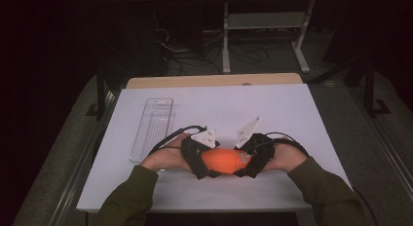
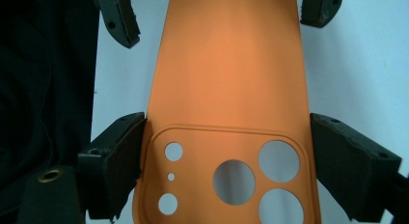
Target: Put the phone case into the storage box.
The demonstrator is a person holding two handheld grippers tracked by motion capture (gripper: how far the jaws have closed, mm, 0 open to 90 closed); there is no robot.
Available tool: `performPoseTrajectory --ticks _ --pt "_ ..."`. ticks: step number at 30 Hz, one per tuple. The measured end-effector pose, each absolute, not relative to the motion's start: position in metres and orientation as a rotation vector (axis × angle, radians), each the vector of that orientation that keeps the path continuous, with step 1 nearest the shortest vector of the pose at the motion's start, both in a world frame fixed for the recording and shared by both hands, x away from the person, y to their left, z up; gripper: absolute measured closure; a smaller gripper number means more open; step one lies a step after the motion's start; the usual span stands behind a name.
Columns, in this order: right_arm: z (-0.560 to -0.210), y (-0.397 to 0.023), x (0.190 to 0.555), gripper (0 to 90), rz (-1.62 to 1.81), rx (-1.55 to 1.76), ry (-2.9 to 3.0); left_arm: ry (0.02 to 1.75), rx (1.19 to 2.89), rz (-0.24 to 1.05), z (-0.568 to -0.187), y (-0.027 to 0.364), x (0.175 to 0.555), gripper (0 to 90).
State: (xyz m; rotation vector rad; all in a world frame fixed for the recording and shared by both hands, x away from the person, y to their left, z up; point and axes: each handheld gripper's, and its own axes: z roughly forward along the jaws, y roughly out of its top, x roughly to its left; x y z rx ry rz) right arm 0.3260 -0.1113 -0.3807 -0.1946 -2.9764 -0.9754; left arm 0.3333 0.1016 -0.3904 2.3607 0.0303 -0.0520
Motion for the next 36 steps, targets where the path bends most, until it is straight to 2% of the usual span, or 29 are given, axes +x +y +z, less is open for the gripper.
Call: performPoseTrajectory --ticks 20,22,36 --pt "-0.3759 -0.1073 0.3239 15.0 -1.010 -0.157 -2.960 -0.006 2.407 -0.068 -0.3980 0.0930 0.3303 0.0" --pt "-0.3756 -0.1075 0.3240 15.0 -1.013 -0.159 -2.953 -0.006 2.408 -0.060 -0.3980 0.0929 0.3303 6.5" --pt "-0.3749 -0.1101 0.3276 14.2 -1.046 -0.166 -2.899 -0.011 2.408 -0.062 -0.3965 0.0948 0.3310 13.0"
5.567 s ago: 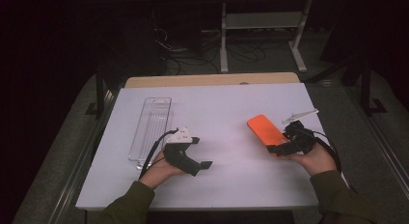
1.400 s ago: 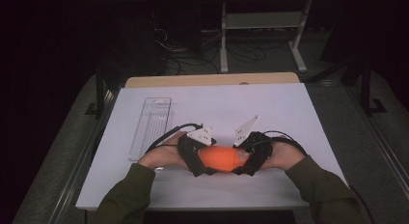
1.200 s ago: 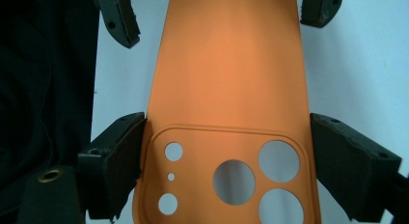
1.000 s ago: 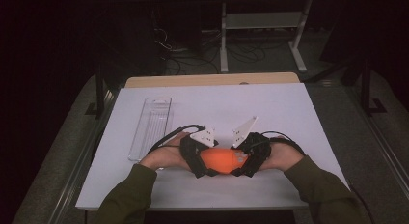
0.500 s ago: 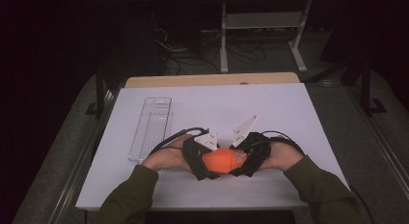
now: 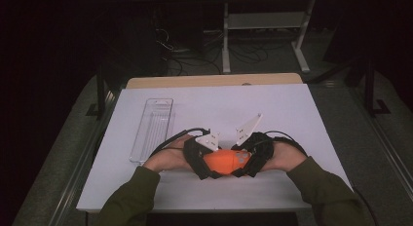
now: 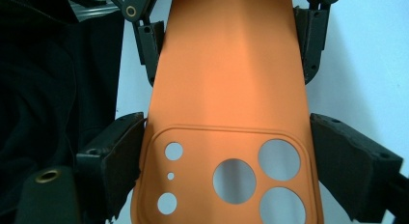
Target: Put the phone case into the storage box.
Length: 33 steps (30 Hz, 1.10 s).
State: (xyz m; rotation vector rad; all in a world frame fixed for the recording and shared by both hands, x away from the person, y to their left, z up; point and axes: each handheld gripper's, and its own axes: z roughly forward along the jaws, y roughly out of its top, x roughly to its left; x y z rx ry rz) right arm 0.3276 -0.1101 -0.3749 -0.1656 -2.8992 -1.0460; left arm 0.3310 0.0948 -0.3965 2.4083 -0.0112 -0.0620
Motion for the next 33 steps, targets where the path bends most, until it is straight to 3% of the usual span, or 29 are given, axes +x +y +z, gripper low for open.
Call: performPoseTrajectory --ticks 6,13,33 --pt "-0.375 -0.113 0.321 12.2 -1.079 -0.176 -2.951 -0.005 2.403 -0.046 -0.395 0.095 0.331 14.0" --pt "-0.373 -0.115 0.322 2.2 -1.114 -0.211 -2.949 0.005 2.389 -0.034 -0.392 0.096 0.332 14.3" --pt "-0.367 -0.143 0.332 0.0 -1.254 -0.425 -2.902 0.225 2.403 0.024 -0.396 0.100 0.341 14.4"
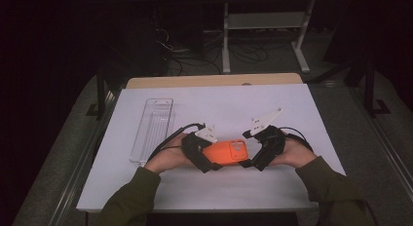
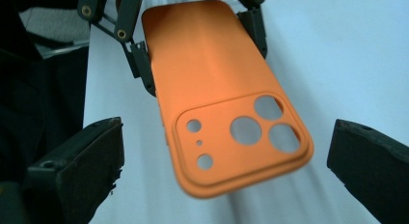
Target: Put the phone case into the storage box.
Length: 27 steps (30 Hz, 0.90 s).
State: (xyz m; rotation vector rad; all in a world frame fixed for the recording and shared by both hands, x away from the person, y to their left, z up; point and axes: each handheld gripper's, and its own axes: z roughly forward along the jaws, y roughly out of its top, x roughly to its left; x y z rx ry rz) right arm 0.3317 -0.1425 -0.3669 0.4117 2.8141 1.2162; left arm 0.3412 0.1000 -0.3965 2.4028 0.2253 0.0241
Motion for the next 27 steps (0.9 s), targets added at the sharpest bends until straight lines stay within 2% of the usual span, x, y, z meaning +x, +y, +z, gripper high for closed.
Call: performPoseTrajectory --ticks 15,27 --pt "-0.367 -0.157 0.330 0.0 1.259 0.763 2.642 0.425 2.386 0.157 -0.395 0.097 0.342 14.4" --pt "-0.385 -0.154 0.321 0.0 1.182 1.022 2.428 0.652 2.360 0.247 -0.395 0.103 0.347 14.5"
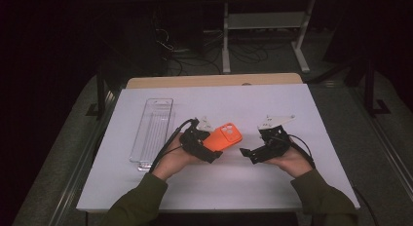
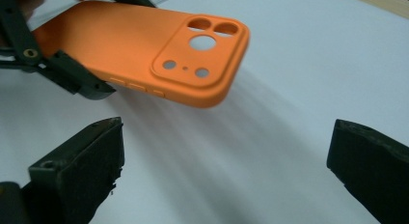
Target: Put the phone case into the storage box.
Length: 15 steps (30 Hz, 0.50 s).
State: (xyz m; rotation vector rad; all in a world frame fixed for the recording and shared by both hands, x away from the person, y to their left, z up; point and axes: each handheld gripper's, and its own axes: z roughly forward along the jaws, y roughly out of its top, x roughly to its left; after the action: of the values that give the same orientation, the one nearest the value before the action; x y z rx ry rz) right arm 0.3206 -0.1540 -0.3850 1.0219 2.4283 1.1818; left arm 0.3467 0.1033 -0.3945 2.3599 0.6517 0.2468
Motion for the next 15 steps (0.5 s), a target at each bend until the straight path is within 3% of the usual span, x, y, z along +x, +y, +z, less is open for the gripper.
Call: performPoseTrajectory --ticks 15 --pt "-0.413 -0.155 0.314 0.0 1.252 1.200 2.293 0.761 2.344 0.237 -0.397 0.111 0.352 14.5"
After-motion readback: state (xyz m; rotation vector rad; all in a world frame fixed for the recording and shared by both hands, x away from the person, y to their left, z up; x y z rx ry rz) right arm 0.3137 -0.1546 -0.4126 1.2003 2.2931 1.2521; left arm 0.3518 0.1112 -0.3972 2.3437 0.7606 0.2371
